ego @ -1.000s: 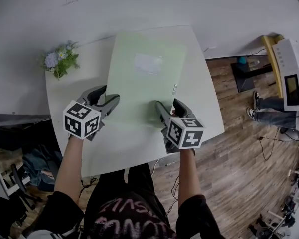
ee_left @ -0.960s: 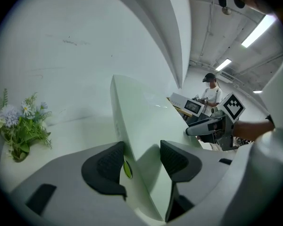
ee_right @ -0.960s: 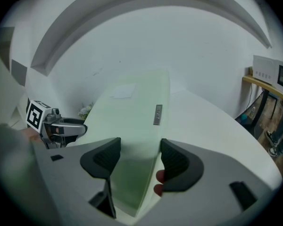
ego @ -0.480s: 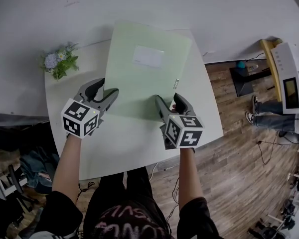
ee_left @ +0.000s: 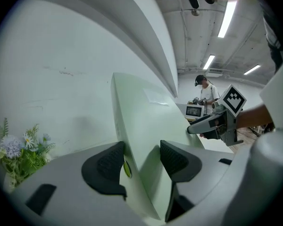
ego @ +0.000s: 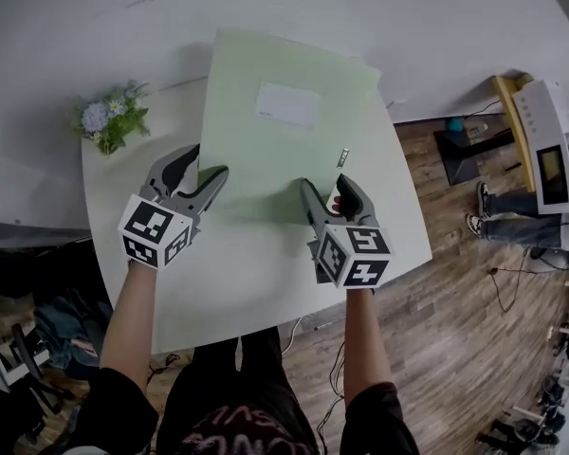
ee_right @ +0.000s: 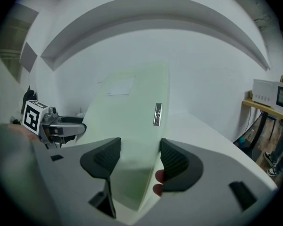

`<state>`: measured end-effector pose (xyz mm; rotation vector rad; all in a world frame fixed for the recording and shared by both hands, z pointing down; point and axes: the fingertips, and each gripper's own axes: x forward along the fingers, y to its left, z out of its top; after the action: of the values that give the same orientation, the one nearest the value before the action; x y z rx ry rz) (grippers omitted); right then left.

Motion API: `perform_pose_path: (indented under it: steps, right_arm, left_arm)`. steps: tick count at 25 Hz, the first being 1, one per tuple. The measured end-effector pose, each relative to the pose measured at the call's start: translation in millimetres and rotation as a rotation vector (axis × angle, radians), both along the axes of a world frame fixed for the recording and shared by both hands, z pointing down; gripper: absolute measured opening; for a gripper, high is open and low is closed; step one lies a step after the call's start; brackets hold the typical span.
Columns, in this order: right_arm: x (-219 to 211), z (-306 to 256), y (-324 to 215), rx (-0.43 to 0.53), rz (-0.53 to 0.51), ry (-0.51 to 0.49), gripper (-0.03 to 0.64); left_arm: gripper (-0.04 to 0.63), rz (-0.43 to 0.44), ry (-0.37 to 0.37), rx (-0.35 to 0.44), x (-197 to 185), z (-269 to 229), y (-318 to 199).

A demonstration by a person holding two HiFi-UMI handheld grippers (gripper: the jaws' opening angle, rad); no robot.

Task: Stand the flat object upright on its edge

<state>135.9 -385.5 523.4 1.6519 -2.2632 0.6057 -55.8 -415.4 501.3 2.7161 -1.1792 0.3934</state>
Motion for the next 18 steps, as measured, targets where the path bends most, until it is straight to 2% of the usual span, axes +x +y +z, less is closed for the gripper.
perform_pose_path:
  steps: [8,18]
  right_arm:
    - [-9,-8,19,0.102,0.031,0.081,0.267]
    - [-7,-12,37,0.202,0.024,0.097,0.266]
  left_arm:
    - [0.253,0.024,0.009,0.092,-6,5,14]
    - [0.252,0.01,0.017,0.189,-5,1,33]
